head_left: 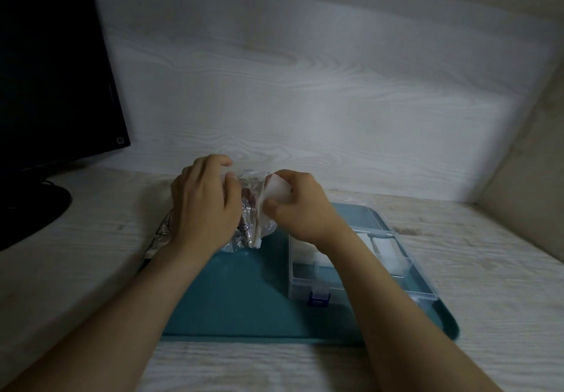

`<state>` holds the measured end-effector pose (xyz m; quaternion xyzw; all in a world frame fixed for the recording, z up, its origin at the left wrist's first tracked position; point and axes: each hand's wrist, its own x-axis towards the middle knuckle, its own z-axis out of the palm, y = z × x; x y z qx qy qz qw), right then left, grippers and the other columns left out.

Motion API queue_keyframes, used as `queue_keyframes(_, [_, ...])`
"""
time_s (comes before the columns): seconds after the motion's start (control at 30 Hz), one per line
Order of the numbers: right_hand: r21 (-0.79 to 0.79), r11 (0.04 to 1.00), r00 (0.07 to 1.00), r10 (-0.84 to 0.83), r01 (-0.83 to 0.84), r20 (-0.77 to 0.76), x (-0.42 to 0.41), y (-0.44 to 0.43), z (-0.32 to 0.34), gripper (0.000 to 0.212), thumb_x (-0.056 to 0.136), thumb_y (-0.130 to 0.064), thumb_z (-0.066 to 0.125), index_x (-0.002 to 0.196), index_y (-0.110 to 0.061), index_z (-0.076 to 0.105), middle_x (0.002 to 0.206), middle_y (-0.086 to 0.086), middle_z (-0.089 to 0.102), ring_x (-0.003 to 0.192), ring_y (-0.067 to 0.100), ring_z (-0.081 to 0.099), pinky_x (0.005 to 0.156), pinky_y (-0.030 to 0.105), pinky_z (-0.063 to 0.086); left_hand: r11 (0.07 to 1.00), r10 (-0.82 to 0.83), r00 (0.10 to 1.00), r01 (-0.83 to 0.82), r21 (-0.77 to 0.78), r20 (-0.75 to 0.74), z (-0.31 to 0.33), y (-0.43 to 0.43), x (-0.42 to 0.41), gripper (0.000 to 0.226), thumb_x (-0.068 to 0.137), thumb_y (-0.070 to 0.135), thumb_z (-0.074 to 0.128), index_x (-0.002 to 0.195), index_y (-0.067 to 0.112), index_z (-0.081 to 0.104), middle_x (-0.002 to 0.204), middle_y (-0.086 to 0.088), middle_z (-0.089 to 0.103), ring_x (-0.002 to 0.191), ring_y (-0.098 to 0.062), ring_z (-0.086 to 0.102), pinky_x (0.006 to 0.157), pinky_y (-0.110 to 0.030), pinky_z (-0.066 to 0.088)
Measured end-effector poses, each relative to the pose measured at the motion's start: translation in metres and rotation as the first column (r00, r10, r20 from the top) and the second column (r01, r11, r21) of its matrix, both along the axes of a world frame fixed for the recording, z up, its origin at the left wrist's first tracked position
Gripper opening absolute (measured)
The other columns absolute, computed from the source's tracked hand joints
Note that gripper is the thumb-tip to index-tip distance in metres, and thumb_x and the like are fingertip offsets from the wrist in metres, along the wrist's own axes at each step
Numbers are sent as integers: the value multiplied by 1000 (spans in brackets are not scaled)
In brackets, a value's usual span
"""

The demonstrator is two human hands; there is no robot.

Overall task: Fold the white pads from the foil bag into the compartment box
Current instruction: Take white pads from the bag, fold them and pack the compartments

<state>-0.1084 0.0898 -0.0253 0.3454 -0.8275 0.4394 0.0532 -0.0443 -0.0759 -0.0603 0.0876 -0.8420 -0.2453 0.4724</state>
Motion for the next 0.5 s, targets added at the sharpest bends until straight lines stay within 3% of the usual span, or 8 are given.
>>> queue_keyframes(0.1, [-41,982,976,186,-183,110,0,-1,-1,26,84,-6,80,105,-17,68,93,1,74,83,19,70,76,42,62,993,-90,995,87,-77,-41,3,6,3,28,101,22,45,121,16,63,124,-2,66,110,-25,60,102,-44,43])
queue_keyframes(0.17, [-14,977,974,211,-211,79,1,-2,-3,19,84,-9,82,96,-15,69,85,2,71,75,18,66,73,43,60,985,-141,989,134,-109,-51,4,10,5,26,101,20,45,119,17,64,120,1,66,108,-21,58,101,-42,44])
queue_keyframes(0.3, [-38,995,991,95,-91,91,-1,-3,-7,21,82,-10,73,66,-16,60,65,2,60,63,17,54,62,44,49,956,-227,974,223,-190,4,7,11,8,31,92,25,53,119,18,65,121,3,63,111,-20,56,100,-42,44])
queue_keyframes(0.37, [-101,994,989,54,-40,138,-4,-3,-8,7,77,-13,64,70,-12,63,67,7,64,67,21,61,61,54,52,941,-245,969,249,-229,46,9,13,12,40,84,32,58,121,19,65,123,4,61,112,-22,56,101,-43,43])
queue_keyframes(0.4, [-131,991,986,46,-25,161,-5,-2,-7,6,76,-14,61,76,-13,67,73,10,70,73,25,68,67,57,61,936,-245,967,253,-244,62,10,14,14,44,81,35,61,122,19,64,124,4,60,113,-23,56,102,-43,42])
queue_keyframes(0.5, [-200,980,978,29,13,204,-7,2,-6,27,75,-9,55,86,-21,76,86,13,76,88,40,74,74,64,62,929,-233,967,253,-269,107,11,18,17,55,75,38,68,127,19,62,128,4,57,115,-23,55,104,-42,41])
